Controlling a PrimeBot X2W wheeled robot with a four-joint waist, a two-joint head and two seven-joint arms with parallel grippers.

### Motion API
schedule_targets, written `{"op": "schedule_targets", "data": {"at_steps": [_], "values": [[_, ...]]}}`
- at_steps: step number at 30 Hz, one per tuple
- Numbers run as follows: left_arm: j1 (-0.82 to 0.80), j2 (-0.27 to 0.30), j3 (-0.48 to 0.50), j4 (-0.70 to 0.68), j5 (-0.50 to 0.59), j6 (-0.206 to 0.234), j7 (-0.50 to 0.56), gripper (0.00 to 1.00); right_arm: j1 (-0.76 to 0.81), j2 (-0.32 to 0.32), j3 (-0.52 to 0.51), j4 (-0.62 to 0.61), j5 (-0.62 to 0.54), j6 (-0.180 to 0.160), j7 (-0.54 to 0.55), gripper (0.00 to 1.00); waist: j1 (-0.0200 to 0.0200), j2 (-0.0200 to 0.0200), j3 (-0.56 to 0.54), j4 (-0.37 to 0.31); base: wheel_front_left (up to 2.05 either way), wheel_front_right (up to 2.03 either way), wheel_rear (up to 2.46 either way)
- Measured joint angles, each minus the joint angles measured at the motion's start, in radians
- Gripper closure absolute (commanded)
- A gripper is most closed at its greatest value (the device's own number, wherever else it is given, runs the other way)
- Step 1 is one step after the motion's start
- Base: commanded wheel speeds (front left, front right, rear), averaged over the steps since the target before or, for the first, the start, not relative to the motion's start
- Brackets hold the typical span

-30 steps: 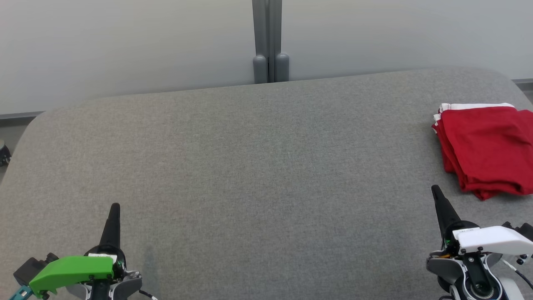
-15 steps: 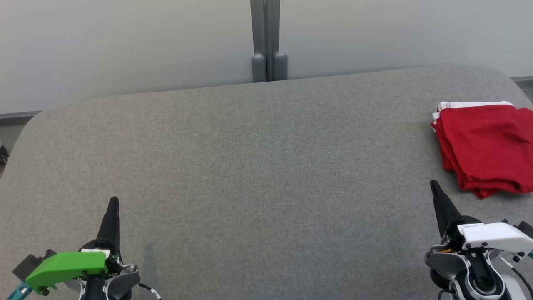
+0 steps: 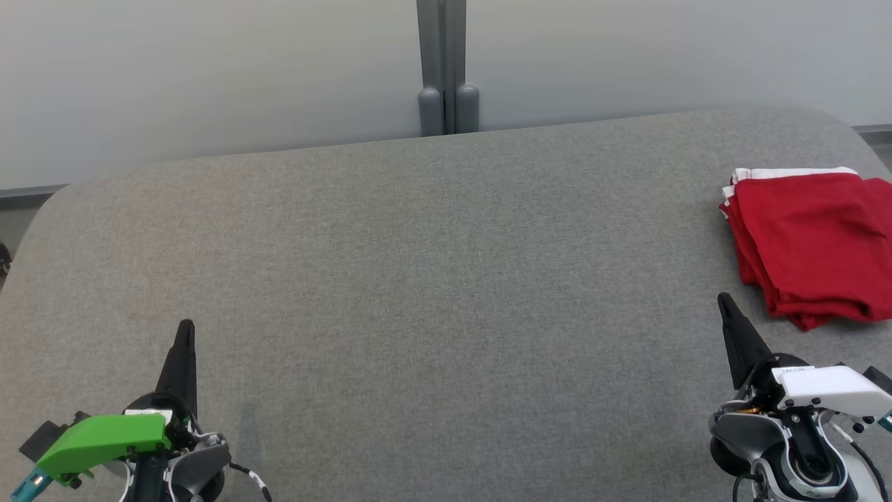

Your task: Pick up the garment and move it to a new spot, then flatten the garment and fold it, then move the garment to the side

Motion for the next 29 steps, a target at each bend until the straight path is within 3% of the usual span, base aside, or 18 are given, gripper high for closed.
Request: {"op": "schedule_targets", "data": {"at_steps": [29], "values": [[0.000,0.000,0.001,0.000,0.000,0.000,0.000,1.00,0.000,0.000,0.000,0.001,0.000,0.000,0.000,1.00,0.0001,0.0000,0.000,0.000,0.00,0.00,0.00]]}}
